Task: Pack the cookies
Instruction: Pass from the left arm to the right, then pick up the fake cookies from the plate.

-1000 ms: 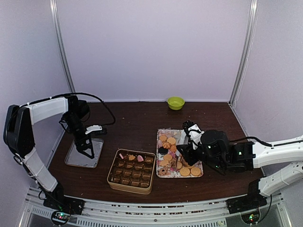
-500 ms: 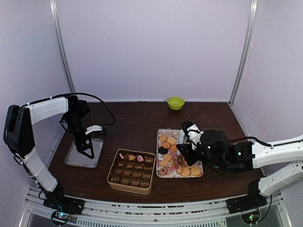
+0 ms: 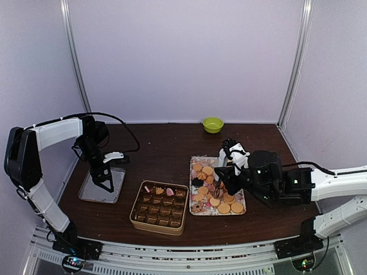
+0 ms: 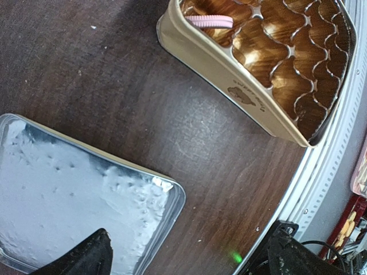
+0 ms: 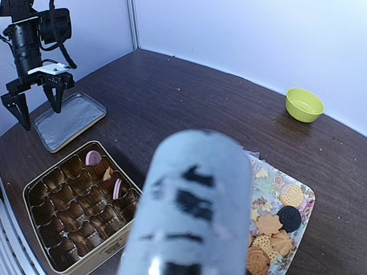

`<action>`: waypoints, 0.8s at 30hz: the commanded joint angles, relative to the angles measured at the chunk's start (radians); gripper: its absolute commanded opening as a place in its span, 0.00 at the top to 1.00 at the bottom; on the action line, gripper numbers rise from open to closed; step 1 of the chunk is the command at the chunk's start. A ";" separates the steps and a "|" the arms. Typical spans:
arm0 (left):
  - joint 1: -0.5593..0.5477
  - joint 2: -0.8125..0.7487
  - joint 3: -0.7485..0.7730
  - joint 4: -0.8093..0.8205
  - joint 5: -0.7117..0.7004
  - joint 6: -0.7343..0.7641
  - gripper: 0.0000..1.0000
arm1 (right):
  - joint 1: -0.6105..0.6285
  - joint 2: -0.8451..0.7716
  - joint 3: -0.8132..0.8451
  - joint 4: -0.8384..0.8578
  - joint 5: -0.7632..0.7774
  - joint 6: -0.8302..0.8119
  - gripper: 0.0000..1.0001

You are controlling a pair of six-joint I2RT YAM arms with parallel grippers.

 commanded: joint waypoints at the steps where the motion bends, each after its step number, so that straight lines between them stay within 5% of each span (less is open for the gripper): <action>1: -0.005 -0.006 0.017 -0.004 -0.004 -0.009 0.03 | 0.005 -0.028 0.003 -0.014 0.004 0.009 0.99; 5: -0.005 -0.006 0.021 -0.004 -0.006 -0.009 0.02 | 0.004 -0.011 -0.025 0.008 -0.010 0.033 0.66; 10: -0.006 -0.006 0.023 -0.007 -0.005 -0.010 0.02 | 0.005 0.023 -0.049 0.044 0.014 0.040 0.60; 16: -0.005 -0.012 0.023 -0.011 -0.010 -0.010 0.02 | 0.004 0.062 -0.057 0.092 0.012 0.043 0.61; 24: -0.006 -0.013 0.022 -0.011 -0.014 -0.010 0.02 | 0.005 0.054 -0.052 0.115 -0.009 0.052 0.86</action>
